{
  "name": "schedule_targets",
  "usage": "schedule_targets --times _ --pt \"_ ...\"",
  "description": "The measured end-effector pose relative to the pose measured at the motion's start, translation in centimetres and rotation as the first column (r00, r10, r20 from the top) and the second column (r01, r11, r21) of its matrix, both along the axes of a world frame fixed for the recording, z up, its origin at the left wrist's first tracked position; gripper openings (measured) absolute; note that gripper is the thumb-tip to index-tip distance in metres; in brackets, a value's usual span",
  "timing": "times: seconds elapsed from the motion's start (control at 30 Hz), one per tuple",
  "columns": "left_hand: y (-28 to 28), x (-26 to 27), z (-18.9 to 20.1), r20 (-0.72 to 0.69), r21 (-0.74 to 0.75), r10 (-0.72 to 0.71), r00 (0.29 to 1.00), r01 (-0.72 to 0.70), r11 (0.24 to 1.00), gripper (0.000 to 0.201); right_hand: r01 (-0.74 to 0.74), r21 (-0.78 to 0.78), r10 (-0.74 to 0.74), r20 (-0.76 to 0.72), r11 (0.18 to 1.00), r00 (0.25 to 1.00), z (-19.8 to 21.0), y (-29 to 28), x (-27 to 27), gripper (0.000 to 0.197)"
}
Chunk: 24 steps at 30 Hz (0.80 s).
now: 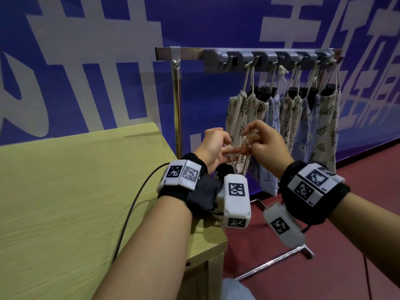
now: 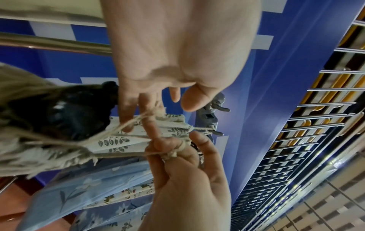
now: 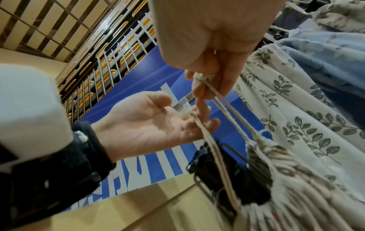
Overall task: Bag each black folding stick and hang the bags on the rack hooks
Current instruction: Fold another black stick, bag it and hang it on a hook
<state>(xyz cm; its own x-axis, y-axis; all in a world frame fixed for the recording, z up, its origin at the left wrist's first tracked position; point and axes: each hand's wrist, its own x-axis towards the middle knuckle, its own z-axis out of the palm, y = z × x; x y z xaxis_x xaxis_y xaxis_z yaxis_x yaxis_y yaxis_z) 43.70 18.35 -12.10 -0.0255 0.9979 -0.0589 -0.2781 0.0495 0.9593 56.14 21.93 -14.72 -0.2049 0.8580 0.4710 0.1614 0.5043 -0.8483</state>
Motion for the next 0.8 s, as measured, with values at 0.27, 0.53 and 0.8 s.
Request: schedule_targets --times 0.27,0.53,0.8 --pt "-0.2 -0.5 0.0 0.147 0.016 -0.047 0.988 0.046 0.999 0.021 0.051 0.415 -0.239 0.414 0.908 0.878 -0.2 0.5 -0.2 0.032" --pt "-0.3 0.2 1.9 0.030 0.048 -0.143 0.989 0.142 0.989 0.012 0.087 0.412 -0.247 0.352 0.907 0.903 2.6 2.1 1.7 0.032" --pt "1.9 0.9 9.0 -0.138 0.114 -0.036 0.990 0.052 0.992 0.034 -0.354 -0.294 0.364 -0.025 0.888 0.931 4.9 3.6 1.8 0.021"
